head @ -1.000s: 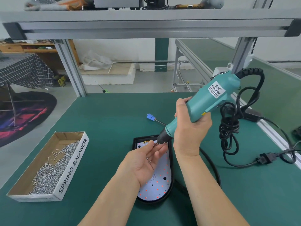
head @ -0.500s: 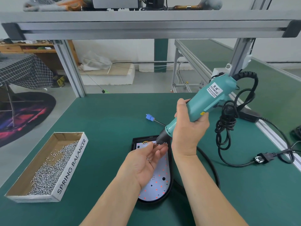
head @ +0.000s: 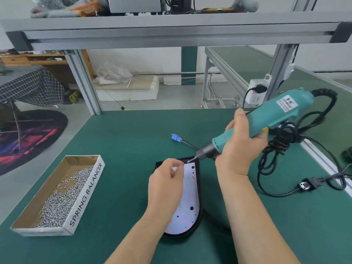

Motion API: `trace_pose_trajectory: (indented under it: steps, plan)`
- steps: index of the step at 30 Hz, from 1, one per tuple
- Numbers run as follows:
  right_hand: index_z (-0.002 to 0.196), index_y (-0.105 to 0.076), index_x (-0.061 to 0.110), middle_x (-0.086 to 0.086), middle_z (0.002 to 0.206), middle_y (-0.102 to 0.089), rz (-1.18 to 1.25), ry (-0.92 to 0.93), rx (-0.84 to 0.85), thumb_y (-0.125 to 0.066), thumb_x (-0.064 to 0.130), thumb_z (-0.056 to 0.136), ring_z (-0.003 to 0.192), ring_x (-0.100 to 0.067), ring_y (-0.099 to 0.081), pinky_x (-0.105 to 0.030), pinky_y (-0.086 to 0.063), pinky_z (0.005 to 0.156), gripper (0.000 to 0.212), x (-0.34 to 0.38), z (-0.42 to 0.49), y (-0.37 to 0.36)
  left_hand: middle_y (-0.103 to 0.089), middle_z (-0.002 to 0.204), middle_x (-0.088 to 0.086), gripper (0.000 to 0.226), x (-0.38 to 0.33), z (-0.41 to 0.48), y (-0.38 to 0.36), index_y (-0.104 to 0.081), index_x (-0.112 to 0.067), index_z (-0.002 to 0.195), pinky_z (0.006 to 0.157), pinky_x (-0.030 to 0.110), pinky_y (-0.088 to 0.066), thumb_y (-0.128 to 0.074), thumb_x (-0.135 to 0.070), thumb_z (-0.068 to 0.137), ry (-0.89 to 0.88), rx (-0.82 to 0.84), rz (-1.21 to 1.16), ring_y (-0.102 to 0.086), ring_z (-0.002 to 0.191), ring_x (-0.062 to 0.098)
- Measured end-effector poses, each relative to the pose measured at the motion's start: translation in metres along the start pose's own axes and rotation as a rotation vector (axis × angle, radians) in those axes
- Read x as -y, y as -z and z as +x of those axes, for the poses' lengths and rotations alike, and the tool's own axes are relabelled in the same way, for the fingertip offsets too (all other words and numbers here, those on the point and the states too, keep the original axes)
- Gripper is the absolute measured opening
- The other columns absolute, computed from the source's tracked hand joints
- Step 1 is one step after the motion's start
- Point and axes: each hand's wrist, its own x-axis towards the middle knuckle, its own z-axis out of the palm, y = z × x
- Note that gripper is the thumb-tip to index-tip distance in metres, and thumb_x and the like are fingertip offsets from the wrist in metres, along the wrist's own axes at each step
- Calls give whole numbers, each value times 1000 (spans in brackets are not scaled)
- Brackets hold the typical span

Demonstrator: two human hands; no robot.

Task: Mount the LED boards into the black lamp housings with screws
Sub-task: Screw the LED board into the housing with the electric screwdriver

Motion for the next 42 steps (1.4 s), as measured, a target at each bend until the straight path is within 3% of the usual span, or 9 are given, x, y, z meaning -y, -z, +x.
trace_pose_trajectory:
  steps: [3, 6, 10, 20, 24, 29, 33, 36, 42]
  plan:
    - [75, -51, 21, 2, 57, -51, 21, 8, -36, -69, 16, 85, 53, -14, -47, -25, -43, 55, 21, 6, 9, 4, -66, 86, -13, 19, -2, 1, 0, -67, -43, 110, 67, 28, -46, -56, -42, 94, -245, -13, 618, -61, 83, 16]
    - [77, -52, 21, 6, 56, -52, 35, 2, -56, -69, 15, 85, 53, -14, -47, -27, -42, 56, 20, 9, 13, 7, -69, 99, -6, 25, -4, 3, -6, -60, -38, 115, 63, 28, -38, -47, -51, 98, -325, 35, 815, -55, 81, 22]
    - [80, -53, 20, 9, 55, -53, 22, 16, -61, -69, 14, 85, 53, -13, -49, -26, -44, 56, 17, 10, 17, 11, -64, 85, -4, 22, -3, 5, -7, -56, -35, 108, 57, 29, -31, -42, -50, 99, -351, 70, 855, -49, 75, 24]
    - [75, -57, 20, -9, 66, -55, -181, 111, 121, -71, 19, 80, 57, -21, -50, -29, -45, 58, 15, -7, 13, 16, -69, 100, -11, 25, -1, 11, -13, -63, -44, 117, 74, 29, -46, -54, -47, 94, -309, 65, 710, -60, 98, 17]
    - [76, -57, 24, 12, 62, -56, -292, 200, 217, -71, 16, 83, 54, -12, -51, -25, -44, 57, 17, -16, 6, 15, -69, 114, -15, 33, -2, 12, -14, -60, -51, 128, 74, 26, -40, -53, -47, 96, -314, 70, 714, -59, 111, 14]
    - [78, -59, 12, 14, 60, -58, -397, 270, 281, -72, 18, 84, 54, -10, -55, -30, -48, 58, 15, -25, -1, 14, -70, 115, -11, 36, -5, 13, -15, -56, -52, 133, 70, 26, -36, -50, -46, 98, -325, 82, 749, -62, 106, 15]
    - [77, -58, 12, 12, 60, -57, -439, 312, 287, -72, 20, 83, 54, -11, -55, -31, -48, 57, 17, -28, -3, 14, -70, 112, -10, 36, -7, 12, -15, -55, -53, 132, 69, 26, -35, -48, -45, 99, -329, 94, 763, -62, 101, 15]
    - [79, -59, 7, 2, 63, -59, -457, 312, 305, -72, 21, 83, 56, -19, -56, -36, -49, 57, 20, -30, -3, 15, -70, 113, -9, 36, -9, 11, -15, -56, -52, 132, 68, 27, -34, -47, -44, 99, -323, 103, 776, -61, 98, 17]
    - [78, -59, 8, 5, 64, -59, -465, 303, 309, -72, 22, 83, 57, -13, -56, -27, -48, 59, 19, -33, -3, 16, -70, 102, -6, 28, -12, 8, -15, -62, -44, 122, 65, 27, -36, -48, -40, 98, -325, 94, 802, -52, 80, 18]
